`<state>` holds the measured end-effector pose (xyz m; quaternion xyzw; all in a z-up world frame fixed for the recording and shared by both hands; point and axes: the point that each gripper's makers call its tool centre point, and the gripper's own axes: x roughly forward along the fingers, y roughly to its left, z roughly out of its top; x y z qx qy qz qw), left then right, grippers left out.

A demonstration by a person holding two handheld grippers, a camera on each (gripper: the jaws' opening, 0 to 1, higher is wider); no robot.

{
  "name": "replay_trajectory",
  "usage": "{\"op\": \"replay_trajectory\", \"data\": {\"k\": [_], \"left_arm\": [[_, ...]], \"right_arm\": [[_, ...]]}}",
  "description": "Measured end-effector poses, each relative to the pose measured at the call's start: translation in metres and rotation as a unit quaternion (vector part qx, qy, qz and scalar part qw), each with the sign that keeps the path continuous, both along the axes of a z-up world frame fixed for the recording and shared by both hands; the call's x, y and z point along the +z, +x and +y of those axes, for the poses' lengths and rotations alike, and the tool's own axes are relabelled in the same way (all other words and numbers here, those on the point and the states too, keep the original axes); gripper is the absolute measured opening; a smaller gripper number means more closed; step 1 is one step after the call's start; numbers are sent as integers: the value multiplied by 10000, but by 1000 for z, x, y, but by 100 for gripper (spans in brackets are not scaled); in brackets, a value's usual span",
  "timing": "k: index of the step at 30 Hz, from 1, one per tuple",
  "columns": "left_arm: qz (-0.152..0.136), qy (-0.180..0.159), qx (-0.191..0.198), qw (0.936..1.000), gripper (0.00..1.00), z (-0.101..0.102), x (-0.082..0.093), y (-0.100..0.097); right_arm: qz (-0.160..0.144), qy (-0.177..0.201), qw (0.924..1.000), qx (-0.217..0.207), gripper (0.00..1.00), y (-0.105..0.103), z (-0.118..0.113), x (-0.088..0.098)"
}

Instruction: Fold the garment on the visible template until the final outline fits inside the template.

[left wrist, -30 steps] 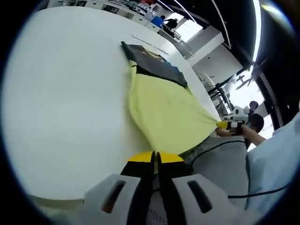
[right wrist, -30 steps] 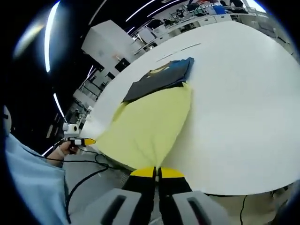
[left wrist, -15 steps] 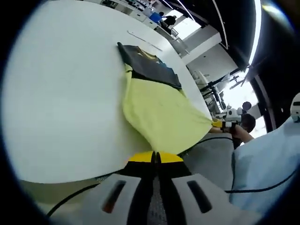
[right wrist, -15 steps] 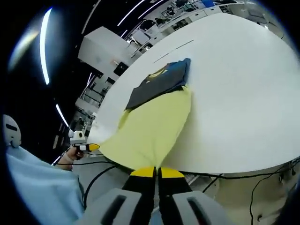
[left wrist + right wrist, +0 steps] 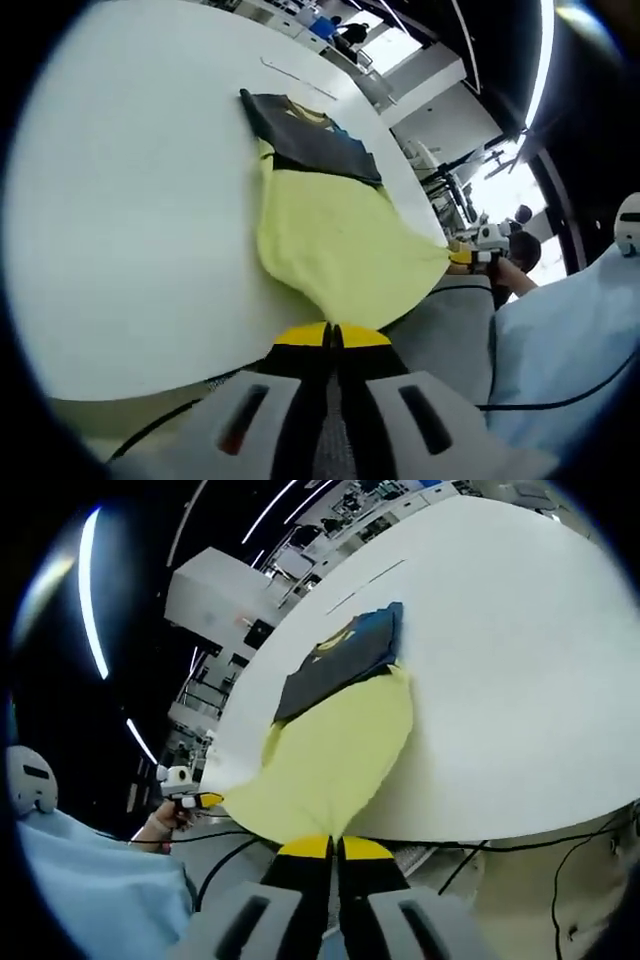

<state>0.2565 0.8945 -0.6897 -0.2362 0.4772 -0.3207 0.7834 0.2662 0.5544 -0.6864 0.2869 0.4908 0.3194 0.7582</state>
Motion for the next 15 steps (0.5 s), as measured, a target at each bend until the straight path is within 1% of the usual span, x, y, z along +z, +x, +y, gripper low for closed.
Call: {"op": "replay_trajectory", "data": {"k": [2, 4, 7, 8, 9, 10, 12, 15], "left_arm": [[-72, -56, 63, 9999, 0, 2, 7, 12], [-161, -198, 139, 9996, 0, 2, 15, 23], [-353, -278, 124, 9989, 0, 3, 28, 48], [-405, -279, 111, 9987, 0, 4, 30, 54], [-398, -278, 118, 9988, 0, 5, 31, 60], [-411, -312, 125, 9986, 0, 8, 33, 70], [-554, -390, 116, 9976, 0, 9, 40, 89], [-765, -417, 138, 9961, 0, 11, 50, 116]], "right_arm": [[-14, 90, 10000, -39, 0, 7, 1, 5], [-59, 169, 9998, -100, 0, 16, 1, 11], [-181, 441, 9984, -290, 0, 38, 2, 25], [-200, 522, 9979, -342, 0, 44, 3, 28], [-250, 643, 9968, -400, 0, 54, 3, 33], [-274, 675, 9964, -434, 0, 59, 5, 36], [-355, 791, 9950, -499, 0, 72, 8, 45], [-457, 899, 9931, -603, 0, 92, 10, 55]]}}
